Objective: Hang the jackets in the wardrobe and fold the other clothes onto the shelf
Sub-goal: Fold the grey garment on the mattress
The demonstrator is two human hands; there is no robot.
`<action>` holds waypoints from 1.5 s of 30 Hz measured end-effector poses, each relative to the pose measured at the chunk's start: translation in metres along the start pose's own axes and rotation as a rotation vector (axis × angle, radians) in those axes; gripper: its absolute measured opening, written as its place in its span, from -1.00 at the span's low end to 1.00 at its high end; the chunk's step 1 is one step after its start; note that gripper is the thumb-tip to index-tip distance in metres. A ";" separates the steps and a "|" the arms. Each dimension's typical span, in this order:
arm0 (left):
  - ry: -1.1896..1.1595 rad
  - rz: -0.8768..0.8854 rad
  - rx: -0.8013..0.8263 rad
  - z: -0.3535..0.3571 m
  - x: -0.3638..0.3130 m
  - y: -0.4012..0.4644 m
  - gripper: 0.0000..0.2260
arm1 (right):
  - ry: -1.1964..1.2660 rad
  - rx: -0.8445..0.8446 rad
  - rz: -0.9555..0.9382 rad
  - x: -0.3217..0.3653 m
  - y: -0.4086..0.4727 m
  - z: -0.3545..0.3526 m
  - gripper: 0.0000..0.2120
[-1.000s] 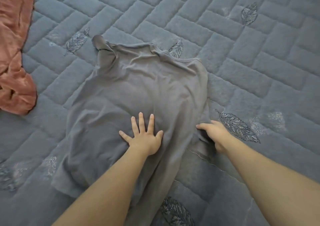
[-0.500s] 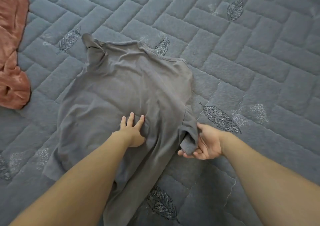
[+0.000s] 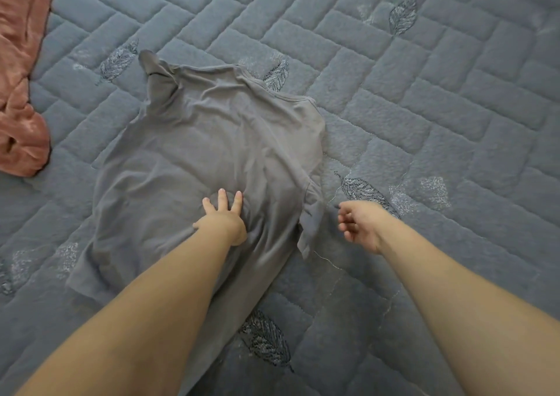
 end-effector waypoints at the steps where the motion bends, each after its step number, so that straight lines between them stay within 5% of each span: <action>1: -0.015 0.014 -0.052 -0.004 -0.005 -0.012 -0.25 | -0.044 -0.005 -0.023 0.002 -0.002 -0.004 -0.81; 6: -0.380 0.454 -0.410 0.000 -0.037 -0.085 -0.64 | -0.093 -0.004 -0.140 0.003 0.004 0.010 -0.89; 8: -0.476 0.404 -0.425 0.012 -0.055 -0.107 -0.57 | -0.115 -0.021 -0.214 0.013 0.012 0.011 -0.86; 12: -0.687 0.102 -0.220 0.029 -0.080 -0.109 -0.54 | -0.140 -0.068 -0.224 0.028 0.019 -0.004 -0.91; 14: -1.045 0.109 -0.180 0.023 -0.090 -0.111 -0.79 | -0.160 -0.061 -0.189 0.024 0.017 -0.016 -0.91; 16: -1.543 0.107 -0.064 0.014 -0.097 -0.119 -0.79 | -0.164 -0.025 -0.113 0.014 0.013 -0.024 -0.92; 19: -2.077 0.092 0.295 0.005 -0.103 -0.134 -0.76 | -0.129 0.099 0.054 0.000 0.005 -0.031 -0.87; 23: -2.330 0.148 0.772 0.003 -0.088 -0.154 -0.76 | 0.043 0.229 0.113 -0.004 0.004 -0.026 -0.80; 27: -2.199 0.225 1.024 0.006 -0.072 -0.170 -0.81 | 0.076 0.308 0.119 0.001 0.006 -0.012 -0.74; 31: -1.982 0.236 0.993 0.009 -0.070 -0.164 -0.73 | 0.079 0.450 0.153 -0.001 0.005 -0.004 -0.61; 34: -1.780 0.211 0.884 0.016 -0.073 -0.153 -0.73 | 0.182 0.348 0.078 0.006 0.007 -0.015 -0.77; 36: -1.635 0.176 0.833 0.023 -0.084 -0.150 -0.78 | 0.092 0.135 -0.022 0.025 0.010 -0.038 -0.87; 39: -1.449 0.182 0.908 0.031 -0.116 -0.158 -0.71 | -0.207 -0.160 -0.259 0.070 0.013 -0.083 -0.85; 41: -1.247 0.195 0.882 0.034 -0.135 -0.165 -0.75 | -0.662 -0.278 -0.348 0.091 0.015 -0.108 -0.93; 43: -0.998 0.204 0.700 0.040 -0.140 -0.164 -0.83 | -1.156 -0.364 -0.323 0.090 0.009 -0.115 -0.79; 45: -0.878 0.195 0.467 0.043 -0.126 -0.153 -0.87 | -1.375 -0.457 -0.352 0.073 -0.004 -0.099 -0.62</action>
Point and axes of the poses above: each hand's wrist, its own y-axis towards the middle knuckle, its own z-axis out of the palm, x = y × z, the point moved 2 cm from there along y, towards the middle knuckle, and after that the axes turned 11 degrees about -z, right-handed, at the moved point
